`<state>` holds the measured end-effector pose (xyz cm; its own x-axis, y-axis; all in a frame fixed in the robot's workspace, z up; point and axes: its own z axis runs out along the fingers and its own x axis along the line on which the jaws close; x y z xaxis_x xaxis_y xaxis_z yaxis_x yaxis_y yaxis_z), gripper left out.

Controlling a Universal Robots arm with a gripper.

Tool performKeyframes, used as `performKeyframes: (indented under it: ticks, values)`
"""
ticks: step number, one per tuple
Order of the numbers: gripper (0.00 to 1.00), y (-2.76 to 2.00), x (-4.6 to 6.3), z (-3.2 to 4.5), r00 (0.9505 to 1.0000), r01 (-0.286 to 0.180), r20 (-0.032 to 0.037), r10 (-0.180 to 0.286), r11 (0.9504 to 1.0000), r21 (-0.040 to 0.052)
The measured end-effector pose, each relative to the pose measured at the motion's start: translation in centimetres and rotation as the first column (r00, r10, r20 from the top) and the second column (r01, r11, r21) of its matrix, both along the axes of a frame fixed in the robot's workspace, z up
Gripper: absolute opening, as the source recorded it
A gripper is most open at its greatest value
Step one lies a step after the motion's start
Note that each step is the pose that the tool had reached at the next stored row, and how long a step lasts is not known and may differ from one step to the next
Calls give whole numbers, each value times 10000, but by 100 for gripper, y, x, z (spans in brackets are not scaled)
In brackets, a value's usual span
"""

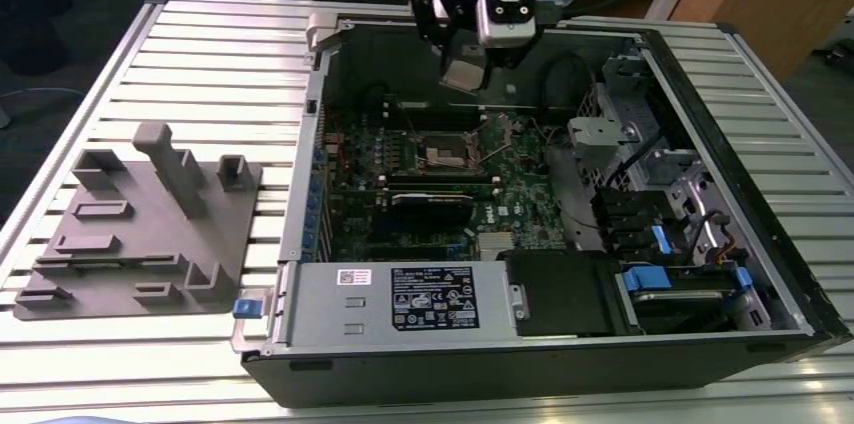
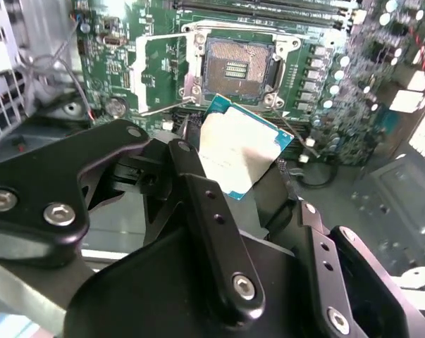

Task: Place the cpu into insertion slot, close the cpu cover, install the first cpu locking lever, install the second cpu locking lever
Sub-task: 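Place the cpu into insertion slot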

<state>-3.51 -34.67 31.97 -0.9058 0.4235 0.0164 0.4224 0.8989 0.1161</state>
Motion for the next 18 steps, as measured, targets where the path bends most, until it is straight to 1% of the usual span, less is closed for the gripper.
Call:
performKeyframes:
  ticks: [2,5,7,9,11,13,15,18]
  values:
    - [54,0,0,0,9994,359,-1,-359,9994,-1]
    - [54,0,0,0,9959,904,-1,-904,9959,-1]
    - [54,0,0,0,9919,1272,-1,-1272,9919,-2]
    - [54,0,0,-1,9867,1627,0,-1627,9867,-1]
    - [54,0,0,-1,9802,1981,0,-1981,9802,-1]
    - [54,0,0,-1,9721,2347,0,-2347,9721,0]
    - [54,0,0,-1,9630,2695,0,-2695,9630,-1]
    - [54,0,0,-2,9470,3212,0,-3212,9470,0]
